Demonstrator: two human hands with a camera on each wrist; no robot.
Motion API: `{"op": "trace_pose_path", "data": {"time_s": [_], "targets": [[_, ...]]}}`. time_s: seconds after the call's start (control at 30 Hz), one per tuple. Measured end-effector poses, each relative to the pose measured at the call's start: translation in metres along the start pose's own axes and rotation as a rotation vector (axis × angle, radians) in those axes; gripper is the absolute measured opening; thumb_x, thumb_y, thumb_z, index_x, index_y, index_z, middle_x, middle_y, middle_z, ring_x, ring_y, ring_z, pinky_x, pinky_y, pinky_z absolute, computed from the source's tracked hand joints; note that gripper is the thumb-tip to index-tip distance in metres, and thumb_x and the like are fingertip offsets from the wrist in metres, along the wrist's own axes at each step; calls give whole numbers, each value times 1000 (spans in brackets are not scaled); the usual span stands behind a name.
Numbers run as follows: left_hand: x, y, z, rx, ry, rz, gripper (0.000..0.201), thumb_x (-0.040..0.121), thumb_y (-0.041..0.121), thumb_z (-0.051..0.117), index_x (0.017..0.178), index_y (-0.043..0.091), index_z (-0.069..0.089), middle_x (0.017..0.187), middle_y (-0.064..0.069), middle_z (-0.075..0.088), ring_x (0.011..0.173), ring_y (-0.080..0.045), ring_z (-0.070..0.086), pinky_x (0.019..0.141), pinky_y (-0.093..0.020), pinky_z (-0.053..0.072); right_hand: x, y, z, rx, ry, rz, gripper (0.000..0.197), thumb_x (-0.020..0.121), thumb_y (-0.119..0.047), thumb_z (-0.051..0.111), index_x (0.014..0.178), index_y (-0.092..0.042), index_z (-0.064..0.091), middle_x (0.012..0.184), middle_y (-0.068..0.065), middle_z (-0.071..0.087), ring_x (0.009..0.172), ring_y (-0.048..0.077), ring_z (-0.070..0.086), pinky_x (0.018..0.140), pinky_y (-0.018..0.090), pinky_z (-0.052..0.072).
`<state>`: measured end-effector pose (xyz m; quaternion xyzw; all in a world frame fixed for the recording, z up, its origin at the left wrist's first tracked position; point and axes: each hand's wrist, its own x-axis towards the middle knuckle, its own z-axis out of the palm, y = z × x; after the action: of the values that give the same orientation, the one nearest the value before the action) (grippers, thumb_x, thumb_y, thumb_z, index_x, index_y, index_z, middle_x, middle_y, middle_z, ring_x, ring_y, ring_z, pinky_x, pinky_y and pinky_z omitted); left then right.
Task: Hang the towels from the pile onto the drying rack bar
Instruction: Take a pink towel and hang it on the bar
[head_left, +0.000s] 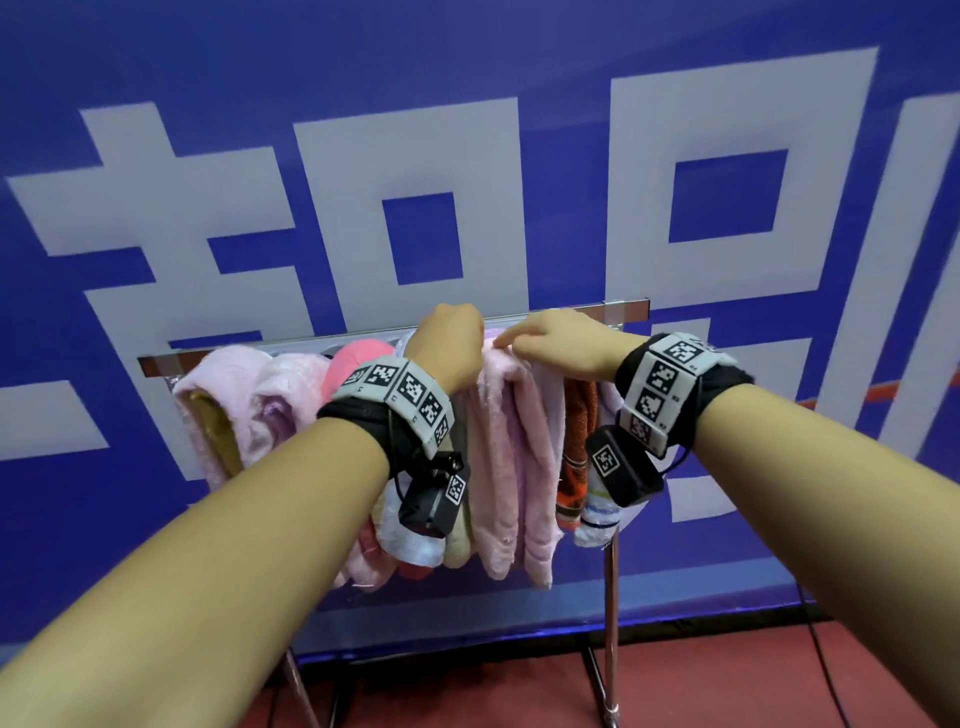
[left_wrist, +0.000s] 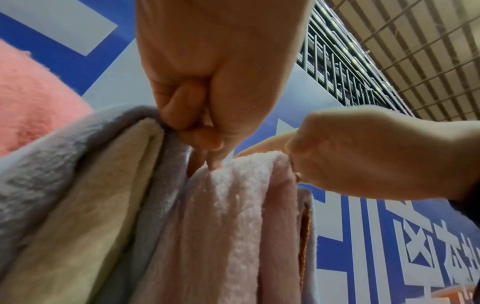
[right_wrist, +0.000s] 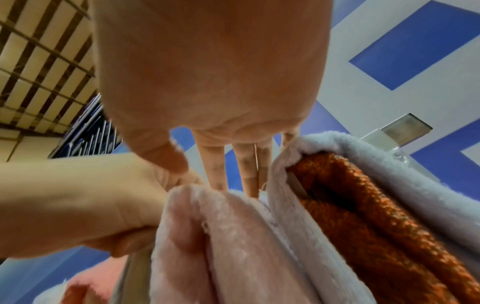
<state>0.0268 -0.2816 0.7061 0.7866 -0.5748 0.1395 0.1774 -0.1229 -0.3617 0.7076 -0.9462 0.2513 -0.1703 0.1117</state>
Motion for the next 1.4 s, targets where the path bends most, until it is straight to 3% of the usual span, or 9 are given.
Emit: {"op": "trace_pose_path", "data": {"time_s": [0.1,0.2,0.37,0.6,0.8,0.93,1.03,1.23,1.4], "targets": [[4,4,-2,10,-43,-17,21,78,-2,52,91,6,67,93,-16,69,90,-37,64,79,-45,56,10,8,-4,-65,56,32,32,93,-23,46,114,-32,68,119,-9,68,117,21,54,104,44,38],[8,2,-5,-113,-119,-77,24,79,-3,53,98,7,63,93,-13,70,84,-35,68,75,-41,57,18,14,5,-162,88,15,29,93,-27,52,119,-32,64,112,-11,68,114,20,50,94,40,36],[7,0,-6,-162,-186,-144,29,80,-2,56,103,15,59,71,-5,66,77,-26,68,58,-27,46,25,15,13,-148,159,-18,25,88,-32,58,112,-29,65,98,-12,66,109,19,47,91,40,33],[12,0,-6,-110,-236,-139,14,81,2,59,83,3,73,67,-12,73,69,-26,72,61,-37,61,35,13,11,-141,151,-5,19,85,-27,66,103,-25,67,88,-14,57,99,16,54,84,34,27],[16,-4,-3,-160,-151,-116,11,82,5,61,88,0,69,75,-15,70,80,-33,70,65,-37,58,36,11,5,-91,110,12,16,80,-27,72,92,-26,62,86,-14,59,87,14,54,83,34,30],[21,-9,-4,-128,-73,-87,10,82,14,66,73,14,62,84,-9,68,86,-28,63,65,-29,45,35,13,2,-12,102,25,21,74,-23,77,89,-26,63,78,-16,58,83,13,56,86,34,40],[30,-10,-3,-73,-13,-72,20,80,13,63,66,22,54,93,-8,66,91,-30,62,69,-33,48,40,16,1,45,139,43,22,71,-19,79,86,-25,64,75,-16,59,83,13,59,85,35,45],[37,-6,1,82,102,-78,18,80,9,55,89,23,63,101,-5,66,97,-33,60,72,-35,43,54,19,-1,41,206,81,22,72,-10,74,72,-26,59,71,-13,61,78,15,62,77,35,55],[40,-12,11,44,146,-96,12,83,20,57,95,22,60,101,-5,64,94,-33,60,74,-38,47,62,14,2,-25,272,96,25,74,0,57,73,-25,60,81,-5,66,82,22,63,68,33,54]]}}
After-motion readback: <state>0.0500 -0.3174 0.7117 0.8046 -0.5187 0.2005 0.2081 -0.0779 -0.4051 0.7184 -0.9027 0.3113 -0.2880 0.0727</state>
